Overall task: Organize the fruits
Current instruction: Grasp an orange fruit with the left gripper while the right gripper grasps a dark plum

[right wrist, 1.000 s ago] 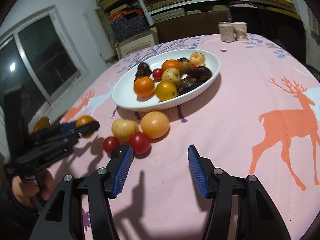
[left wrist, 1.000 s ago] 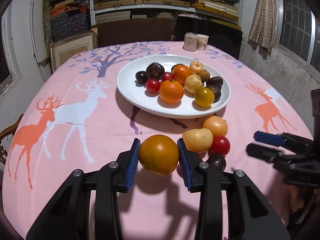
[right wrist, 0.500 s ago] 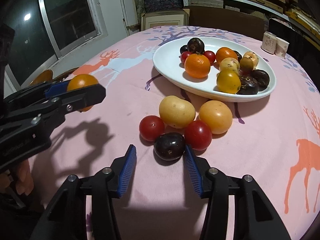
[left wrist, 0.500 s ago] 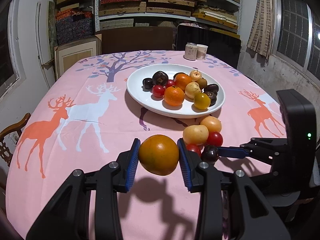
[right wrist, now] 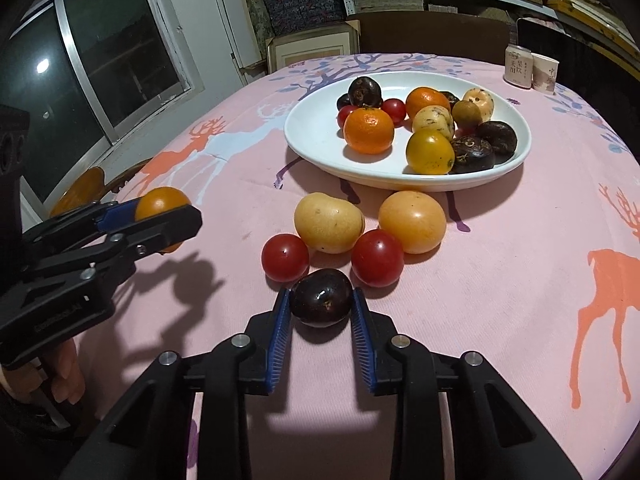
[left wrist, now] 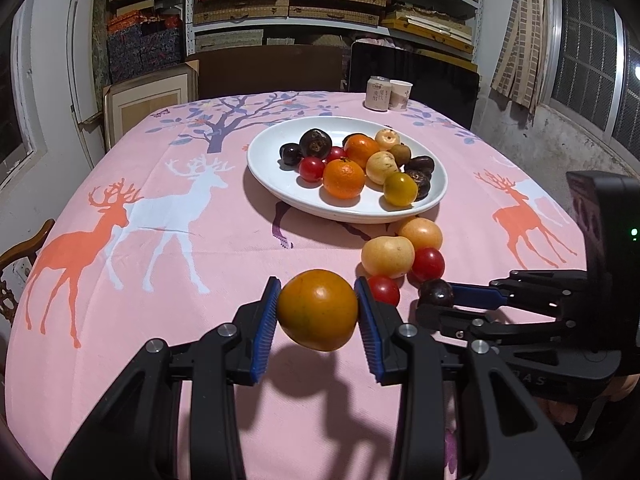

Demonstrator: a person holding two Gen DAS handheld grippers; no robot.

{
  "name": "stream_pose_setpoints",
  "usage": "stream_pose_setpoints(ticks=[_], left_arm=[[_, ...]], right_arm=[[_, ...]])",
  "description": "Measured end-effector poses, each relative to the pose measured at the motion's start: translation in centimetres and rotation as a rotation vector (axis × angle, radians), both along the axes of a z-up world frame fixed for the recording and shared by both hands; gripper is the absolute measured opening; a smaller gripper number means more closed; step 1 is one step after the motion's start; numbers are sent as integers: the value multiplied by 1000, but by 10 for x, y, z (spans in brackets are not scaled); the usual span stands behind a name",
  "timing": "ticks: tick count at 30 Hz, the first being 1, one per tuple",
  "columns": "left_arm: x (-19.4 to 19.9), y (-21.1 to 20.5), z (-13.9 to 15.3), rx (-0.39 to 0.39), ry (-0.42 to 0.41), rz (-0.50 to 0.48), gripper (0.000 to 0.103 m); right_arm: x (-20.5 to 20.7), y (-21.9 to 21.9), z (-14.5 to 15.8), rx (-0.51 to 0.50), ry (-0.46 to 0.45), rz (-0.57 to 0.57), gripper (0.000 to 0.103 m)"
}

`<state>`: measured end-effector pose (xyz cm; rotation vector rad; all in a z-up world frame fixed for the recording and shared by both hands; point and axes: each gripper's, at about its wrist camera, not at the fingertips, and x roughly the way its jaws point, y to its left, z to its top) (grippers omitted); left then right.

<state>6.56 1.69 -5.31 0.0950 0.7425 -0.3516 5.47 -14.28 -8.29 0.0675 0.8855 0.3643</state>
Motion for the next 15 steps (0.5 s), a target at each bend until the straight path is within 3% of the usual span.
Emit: stream_pose_setpoints(ticks=[15], left_arm=[[-21,-12,9,8,-26,-23,37]], right_arm=[[-32,-33,18,34,-59,-68,31]])
